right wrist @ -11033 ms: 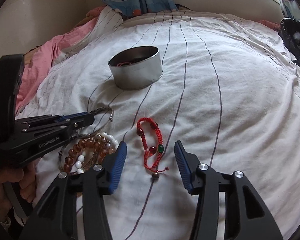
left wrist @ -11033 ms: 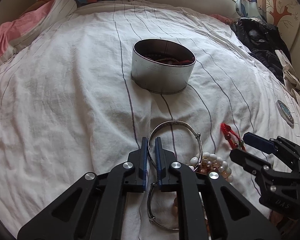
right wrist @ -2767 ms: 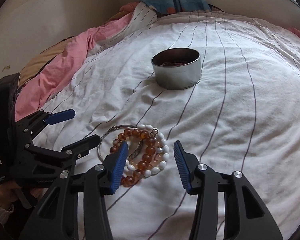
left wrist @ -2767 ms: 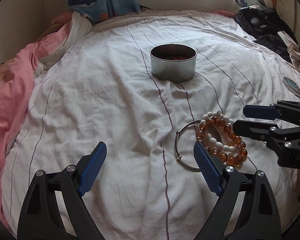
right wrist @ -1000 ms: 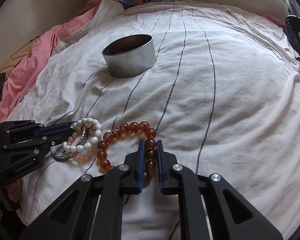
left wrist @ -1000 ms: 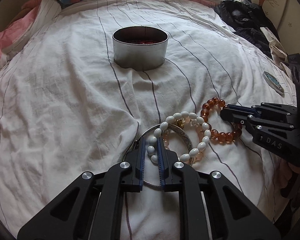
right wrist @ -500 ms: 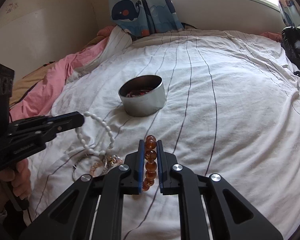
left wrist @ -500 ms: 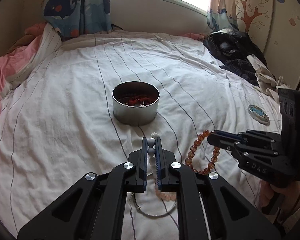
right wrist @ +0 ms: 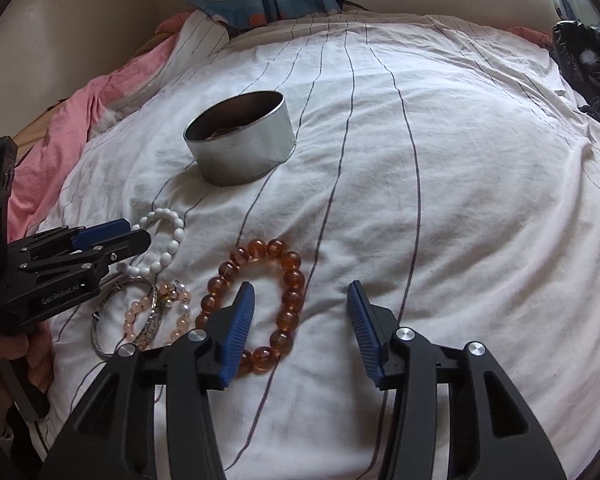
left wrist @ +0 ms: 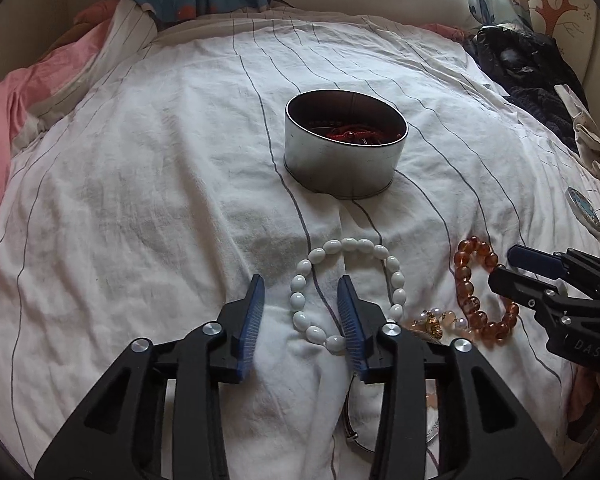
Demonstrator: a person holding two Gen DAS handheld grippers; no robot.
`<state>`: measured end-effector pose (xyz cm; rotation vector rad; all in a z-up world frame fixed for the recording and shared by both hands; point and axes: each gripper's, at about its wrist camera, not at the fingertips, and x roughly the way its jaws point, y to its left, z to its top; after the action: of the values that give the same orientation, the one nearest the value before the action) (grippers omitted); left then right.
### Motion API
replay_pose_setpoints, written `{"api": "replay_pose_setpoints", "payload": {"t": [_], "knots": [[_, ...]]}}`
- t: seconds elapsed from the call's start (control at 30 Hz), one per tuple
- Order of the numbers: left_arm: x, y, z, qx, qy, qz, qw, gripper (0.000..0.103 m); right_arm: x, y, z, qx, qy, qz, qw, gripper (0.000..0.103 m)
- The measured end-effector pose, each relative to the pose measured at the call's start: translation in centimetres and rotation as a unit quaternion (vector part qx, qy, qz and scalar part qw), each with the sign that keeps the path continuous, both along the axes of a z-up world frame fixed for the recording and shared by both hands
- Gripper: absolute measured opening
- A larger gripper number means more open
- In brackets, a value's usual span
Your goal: Organize jewelry
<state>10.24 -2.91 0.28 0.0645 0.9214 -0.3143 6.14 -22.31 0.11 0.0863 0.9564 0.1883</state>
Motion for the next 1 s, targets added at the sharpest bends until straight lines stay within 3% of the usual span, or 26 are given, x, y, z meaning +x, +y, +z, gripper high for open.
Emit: {"api": "replay_pose_setpoints", "payload": {"t": [0.07, 0.13, 0.17, 0.23, 0.27, 0.47, 0.67, 0.7, 0.73, 0.8, 0.87, 0.93, 0.97, 1.0], "knots": [[0.0, -0.2, -0.3, 0.000, 0.004, -0.003, 1.0000, 0.043, 0.1, 0.5, -0.2, -0.011, 0.003, 0.010, 1.000, 0.046], [0.0, -0.4, -0.5, 0.006, 0.005, -0.007, 0.9999, 0.042, 0.0, 0.8, -0.2, -0.010, 0.004, 0.021, 1.000, 0.013], [-0.1, -0.4, -0.5, 0.004, 0.005, -0.011, 0.9999, 0.026, -0.2, 0.8, 0.0, -0.010, 0.000, 0.022, 1.000, 0.012], [-0.3, -0.3, -0.3, -0.008, 0.006, -0.019, 0.9998, 0.008, -0.3, 0.4, 0.3, 0.012, -0.006, 0.020, 1.000, 0.012], [-0.4, -0.2, -0.2, -0.016, 0.004, -0.020, 0.9997, 0.007, -0.4, 0.1, 0.6, 0.035, -0.011, 0.019, 0.999, 0.012], [-0.9, 0.5, 1.3, -0.057, -0.012, -0.019, 0.9981, 0.007, -1.0, -0.4, 3.0, 0.125, -0.062, 0.034, 0.990, 0.012], [-0.6, 1.0, 1.5, -0.063, -0.007, -0.005, 0.9980, 0.007, -0.2, -0.4, 1.7, 0.078, -0.025, 0.011, 0.997, 0.013], [-0.4, 1.0, 1.0, -0.055, -0.001, -0.001, 0.9985, 0.008, -0.1, -0.5, 1.4, 0.071, -0.019, 0.006, 0.997, 0.026], [-0.2, 1.1, 0.7, -0.050, 0.005, 0.004, 0.9987, 0.008, -0.2, -0.4, 1.3, 0.061, -0.019, 0.002, 0.998, 0.047], [0.1, 1.2, 0.2, -0.046, 0.018, 0.004, 0.9988, 0.011, -0.3, 0.0, 1.3, 0.026, -0.026, 0.001, 0.999, 0.057], [0.2, 1.3, 0.0, -0.038, 0.017, 0.012, 0.9990, 0.025, 0.0, 0.6, 0.4, -0.008, -0.005, 0.005, 1.000, 0.057], [0.4, 1.2, -0.3, -0.036, 0.023, 0.015, 0.9990, 0.031, 0.1, 1.0, -0.3, -0.026, 0.005, 0.012, 1.000, 0.056], [0.4, 1.0, -0.5, -0.033, 0.027, 0.011, 0.9990, 0.034, 0.1, 1.2, -0.2, -0.018, 0.006, 0.024, 1.000, 0.051], [0.3, 0.8, -0.5, -0.029, 0.026, 0.008, 0.9992, 0.034, 0.1, 1.2, -0.2, 0.001, 0.009, 0.031, 0.999, 0.035]]}}
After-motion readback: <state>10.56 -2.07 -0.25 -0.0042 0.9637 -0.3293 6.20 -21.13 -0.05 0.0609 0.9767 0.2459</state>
